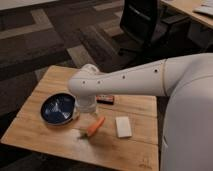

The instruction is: Place the pepper on the white sponge

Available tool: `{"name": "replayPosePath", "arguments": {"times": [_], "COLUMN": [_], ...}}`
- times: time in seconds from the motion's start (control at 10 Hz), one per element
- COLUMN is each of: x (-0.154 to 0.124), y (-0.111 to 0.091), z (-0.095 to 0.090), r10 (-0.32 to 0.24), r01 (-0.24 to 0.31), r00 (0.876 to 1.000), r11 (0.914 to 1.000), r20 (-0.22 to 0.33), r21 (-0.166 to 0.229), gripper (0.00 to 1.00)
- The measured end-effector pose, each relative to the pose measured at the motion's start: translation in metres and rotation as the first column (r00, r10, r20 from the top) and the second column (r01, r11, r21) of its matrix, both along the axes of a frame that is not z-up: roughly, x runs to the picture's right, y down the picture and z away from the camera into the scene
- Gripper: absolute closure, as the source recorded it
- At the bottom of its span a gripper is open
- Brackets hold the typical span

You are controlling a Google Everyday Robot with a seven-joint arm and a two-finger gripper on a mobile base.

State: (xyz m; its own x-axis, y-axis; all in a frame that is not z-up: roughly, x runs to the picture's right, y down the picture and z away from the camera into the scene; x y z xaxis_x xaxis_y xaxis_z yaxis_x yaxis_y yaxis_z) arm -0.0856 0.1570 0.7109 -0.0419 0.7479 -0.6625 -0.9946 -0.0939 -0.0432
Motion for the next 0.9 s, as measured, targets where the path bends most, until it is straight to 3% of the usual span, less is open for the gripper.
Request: {"name": "replayPosePath", "arguments": {"times": [0.7,0.9], "x": [0.002,0.031], "y": [0.003,0.021], "z": [0.001,0.01], "r10": [0.01,0.019], "r01": [-0.01,-0.022], "r00": [1.0,0.998], "r11": [0.9999,0.9987], "r20": [-0.003,-0.056], "r21": [-0.008,-0.046], "gripper": [0.35,0.35]}}
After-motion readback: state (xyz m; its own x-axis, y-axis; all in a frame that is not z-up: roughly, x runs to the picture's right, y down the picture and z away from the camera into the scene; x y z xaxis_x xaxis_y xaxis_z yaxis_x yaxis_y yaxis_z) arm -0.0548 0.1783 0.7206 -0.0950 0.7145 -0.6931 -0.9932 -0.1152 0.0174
